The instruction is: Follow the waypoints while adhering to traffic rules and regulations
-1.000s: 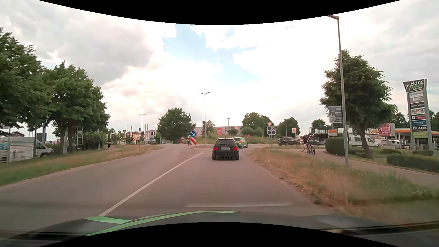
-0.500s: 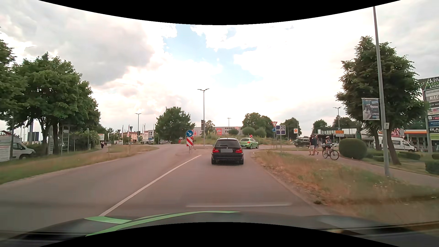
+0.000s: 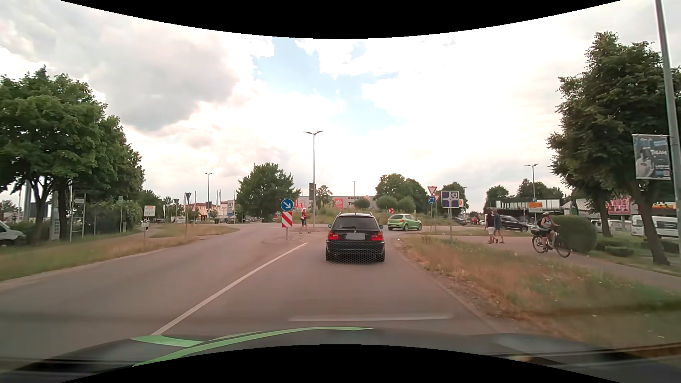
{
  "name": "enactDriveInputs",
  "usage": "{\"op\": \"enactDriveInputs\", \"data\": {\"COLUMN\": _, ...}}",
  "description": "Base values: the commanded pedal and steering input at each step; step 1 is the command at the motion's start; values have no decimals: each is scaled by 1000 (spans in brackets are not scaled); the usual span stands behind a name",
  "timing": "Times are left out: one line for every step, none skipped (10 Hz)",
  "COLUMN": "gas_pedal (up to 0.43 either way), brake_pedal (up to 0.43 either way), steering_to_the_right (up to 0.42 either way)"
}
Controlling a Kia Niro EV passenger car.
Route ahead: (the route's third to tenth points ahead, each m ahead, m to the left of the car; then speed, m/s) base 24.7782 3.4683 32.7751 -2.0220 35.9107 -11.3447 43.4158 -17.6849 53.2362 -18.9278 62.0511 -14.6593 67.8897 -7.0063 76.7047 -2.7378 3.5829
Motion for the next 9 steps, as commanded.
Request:
{"op": "enactDriveInputs", "data": {"gas_pedal": 0, "brake_pedal": 201, "steering_to_the_right": 17}}
{"op": "enactDriveInputs", "data": {"gas_pedal": 0, "brake_pedal": 201, "steering_to_the_right": 23}}
{"op": "enactDriveInputs", "data": {"gas_pedal": 0, "brake_pedal": 195, "steering_to_the_right": 30}}
{"op": "enactDriveInputs", "data": {"gas_pedal": 0, "brake_pedal": 195, "steering_to_the_right": 36}}
{"op": "enactDriveInputs", "data": {"gas_pedal": 0, "brake_pedal": 189, "steering_to_the_right": 38}}
{"op": "enactDriveInputs", "data": {"gas_pedal": 0, "brake_pedal": 189, "steering_to_the_right": 38}}
{"op": "enactDriveInputs", "data": {"gas_pedal": 0, "brake_pedal": 183, "steering_to_the_right": 38}}
{"op": "enactDriveInputs", "data": {"gas_pedal": 0, "brake_pedal": 183, "steering_to_the_right": 38}}
{"op": "enactDriveInputs", "data": {"gas_pedal": 0, "brake_pedal": 183, "steering_to_the_right": 37}}
